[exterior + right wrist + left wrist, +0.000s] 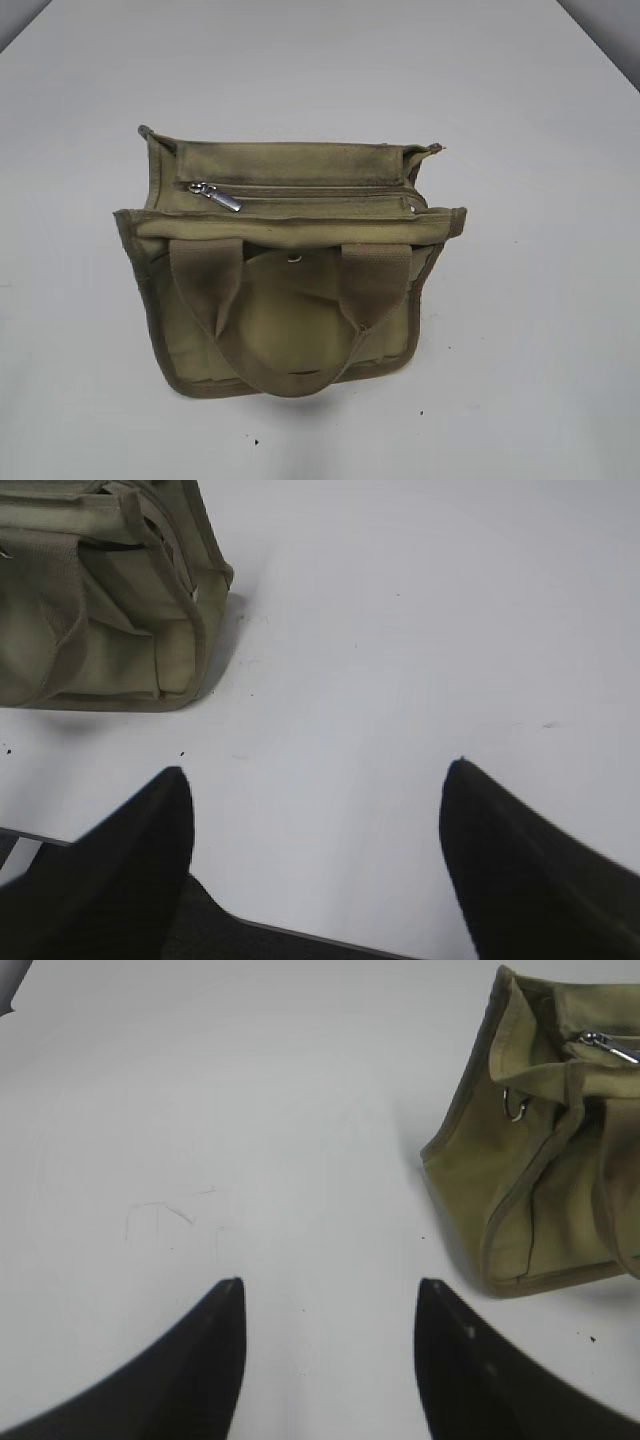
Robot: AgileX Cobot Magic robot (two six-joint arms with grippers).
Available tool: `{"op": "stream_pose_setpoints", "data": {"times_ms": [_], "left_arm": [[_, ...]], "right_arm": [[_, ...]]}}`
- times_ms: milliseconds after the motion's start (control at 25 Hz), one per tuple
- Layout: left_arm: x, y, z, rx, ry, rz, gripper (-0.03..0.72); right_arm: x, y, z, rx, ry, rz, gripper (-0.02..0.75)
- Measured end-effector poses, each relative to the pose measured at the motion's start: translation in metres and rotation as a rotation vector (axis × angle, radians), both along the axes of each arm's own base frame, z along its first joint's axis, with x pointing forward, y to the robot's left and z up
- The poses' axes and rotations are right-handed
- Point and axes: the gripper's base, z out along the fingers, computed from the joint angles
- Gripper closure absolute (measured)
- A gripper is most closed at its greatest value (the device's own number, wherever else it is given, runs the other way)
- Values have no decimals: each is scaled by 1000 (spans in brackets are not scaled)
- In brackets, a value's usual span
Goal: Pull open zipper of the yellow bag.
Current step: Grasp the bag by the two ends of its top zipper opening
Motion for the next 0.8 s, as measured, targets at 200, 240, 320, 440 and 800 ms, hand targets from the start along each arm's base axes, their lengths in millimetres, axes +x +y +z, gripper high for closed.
{"op": "stream_pose_setpoints", "data": {"times_ms": [200, 240, 320, 440, 800], "left_arm": [[0, 0, 0, 0, 0, 0, 270], [0, 0, 0, 0, 0, 0, 270], [0, 0, 0, 0, 0, 0, 270], [0, 0, 0, 0, 0, 0, 270], [0, 0, 0, 0, 0, 0, 270]], "right_arm": [[0, 0, 0, 1, 0, 0, 145], [0, 0, 0, 1, 0, 0, 145], [0, 0, 0, 1, 0, 0, 145], [0, 0, 0, 1, 0, 0, 145], [0, 0, 0, 1, 0, 0, 145]]}}
